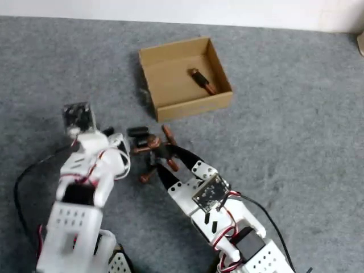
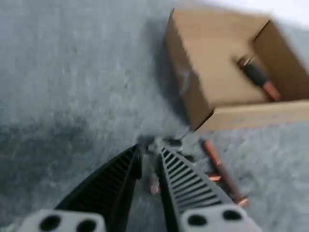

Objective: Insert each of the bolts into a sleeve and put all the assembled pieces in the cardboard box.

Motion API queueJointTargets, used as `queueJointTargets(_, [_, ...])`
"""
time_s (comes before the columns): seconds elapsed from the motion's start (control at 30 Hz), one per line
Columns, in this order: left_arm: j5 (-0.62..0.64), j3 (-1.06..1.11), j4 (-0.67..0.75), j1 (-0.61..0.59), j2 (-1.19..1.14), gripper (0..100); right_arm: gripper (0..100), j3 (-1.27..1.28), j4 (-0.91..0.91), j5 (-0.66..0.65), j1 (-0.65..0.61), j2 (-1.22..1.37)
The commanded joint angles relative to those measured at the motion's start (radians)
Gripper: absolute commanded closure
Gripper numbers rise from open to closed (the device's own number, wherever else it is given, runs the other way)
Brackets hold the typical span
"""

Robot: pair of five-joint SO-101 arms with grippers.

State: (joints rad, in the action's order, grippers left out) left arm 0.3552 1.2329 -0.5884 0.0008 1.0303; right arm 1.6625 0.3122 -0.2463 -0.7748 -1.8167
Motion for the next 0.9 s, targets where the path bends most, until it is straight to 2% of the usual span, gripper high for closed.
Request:
queueJointTargets(0.0, [-0.009,-0.153,0.025,-0.019,-0.277,96,99.4,-0.031,-0.036,-0.012,0.015,-0.013])
queueJointTargets(0.07, [-0.009,-0.219,0.025,-0.031,-0.414,100,99.4,-0.031,-0.036,-0.012,0.022,-0.013])
queueJointTargets(0.23, [-0.006,-0.358,0.018,-0.068,-0.644,99,99.4,-0.031,-0.085,-0.009,0.105,-0.013])
queueJointTargets(0.4, [-0.006,-0.381,0.018,-0.113,-0.667,99,99.4,-0.036,-0.088,-0.018,0.14,-0.012])
queueJointTargets(0.5, [-0.006,-0.381,0.023,-0.113,-0.668,99,99.4,-0.039,-0.088,-0.087,0.174,-0.01])
queueJointTargets(0.67, [-0.006,-0.381,0.025,-0.113,-0.673,99,99.4,-0.09,-0.088,-0.063,0.298,0.002])
queueJointTargets(0.77, [-0.006,-0.383,0.025,-0.113,-0.673,99,99.4,-0.193,-0.088,-0.052,0.352,0.134])
queueJointTargets(0.87, [-0.006,-0.383,0.025,-0.113,-0.673,99,99.4,-0.358,-0.088,-0.055,0.361,0.407])
